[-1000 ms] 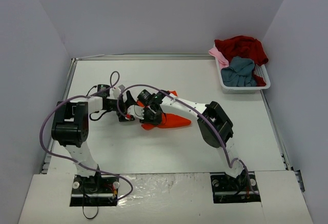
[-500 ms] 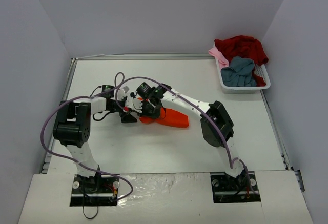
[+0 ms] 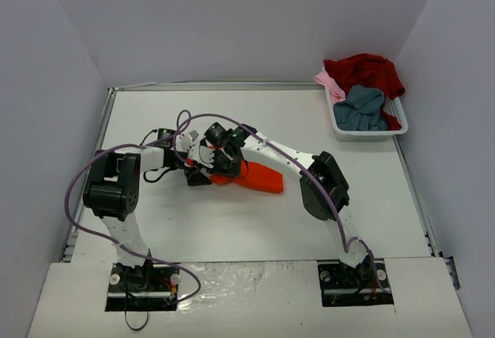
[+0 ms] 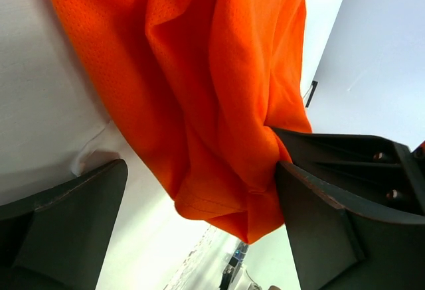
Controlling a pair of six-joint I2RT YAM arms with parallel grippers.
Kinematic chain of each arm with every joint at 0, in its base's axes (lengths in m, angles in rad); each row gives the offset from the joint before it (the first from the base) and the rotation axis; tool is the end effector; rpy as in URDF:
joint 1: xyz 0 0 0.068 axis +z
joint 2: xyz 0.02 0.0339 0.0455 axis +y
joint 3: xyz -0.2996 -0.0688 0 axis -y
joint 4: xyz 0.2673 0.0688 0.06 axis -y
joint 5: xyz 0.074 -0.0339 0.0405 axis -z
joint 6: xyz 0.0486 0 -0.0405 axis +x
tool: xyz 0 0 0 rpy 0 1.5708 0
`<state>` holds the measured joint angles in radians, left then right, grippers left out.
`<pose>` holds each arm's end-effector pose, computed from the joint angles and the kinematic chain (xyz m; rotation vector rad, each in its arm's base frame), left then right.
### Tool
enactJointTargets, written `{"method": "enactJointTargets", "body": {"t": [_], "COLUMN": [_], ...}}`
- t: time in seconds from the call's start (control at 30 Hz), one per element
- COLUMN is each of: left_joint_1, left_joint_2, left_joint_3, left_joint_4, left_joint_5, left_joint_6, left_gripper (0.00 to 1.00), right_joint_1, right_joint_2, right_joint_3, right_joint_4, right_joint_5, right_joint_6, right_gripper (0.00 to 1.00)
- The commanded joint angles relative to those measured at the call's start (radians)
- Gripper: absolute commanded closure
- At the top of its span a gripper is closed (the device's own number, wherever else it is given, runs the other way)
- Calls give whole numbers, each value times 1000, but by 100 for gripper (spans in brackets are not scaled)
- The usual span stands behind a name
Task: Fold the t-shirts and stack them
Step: Put the neatly folded tshirt into the corner of the board with the left arm
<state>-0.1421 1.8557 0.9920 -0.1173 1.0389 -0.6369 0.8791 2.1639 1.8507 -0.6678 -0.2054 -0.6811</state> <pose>0.3686 -0.0950 0.1548 -0.1931 2.5554 -1.6269 0.3291 0.4129 0.2356 -1.8536 1.7597 0.3387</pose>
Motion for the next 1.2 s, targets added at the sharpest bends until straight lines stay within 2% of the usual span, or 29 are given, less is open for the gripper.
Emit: {"method": "enactJointTargets", "body": {"t": [0.0,0.43,0.47,0.53,0.63,0.67,0.73,0.77,0.93,0.97,1.0,1.13,1.17], "left_joint_1": [-11,-34,-39,-51,-62,-63,-63,-63,-65,-65,-65,-59,-53], "left_joint_2": [20,77,85,92,103,105,105,105,86,76,70,37,24], "left_joint_3": [20,33,37,46,60,60,63,65,66,66,68,83,86], "left_joint_4": [11,42,42,47,44,45,45,44,50,50,44,-16,-25], "left_joint_5": [-20,-19,-11,4,7,9,9,15,30,30,29,18,12], "left_joint_6": [-13,-30,-26,-26,-23,-18,-18,-18,-23,-18,-12,32,48], "left_gripper": [6,6,0,16,53,75,94,97,98,98,98,98,98], "right_joint_1": [23,47,47,47,47,47,47,47,47,47,47,47,47], "right_joint_2": [19,53,54,54,50,50,51,51,56,57,57,34,27], "right_joint_3": [39,62,64,62,58,55,51,50,48,48,53,73,77], "right_joint_4": [-35,-52,-55,-56,-58,-56,-55,-56,-58,-61,-68,-182,-209], "right_joint_5": [-3,-11,-11,-11,-12,-12,-15,-15,-19,-23,-31,-133,-188], "right_joint_6": [3,5,5,6,5,6,6,5,3,5,2,-31,-38], "right_gripper": [100,100,100,100,100,100,100,100,99,83,53,30,28]}}
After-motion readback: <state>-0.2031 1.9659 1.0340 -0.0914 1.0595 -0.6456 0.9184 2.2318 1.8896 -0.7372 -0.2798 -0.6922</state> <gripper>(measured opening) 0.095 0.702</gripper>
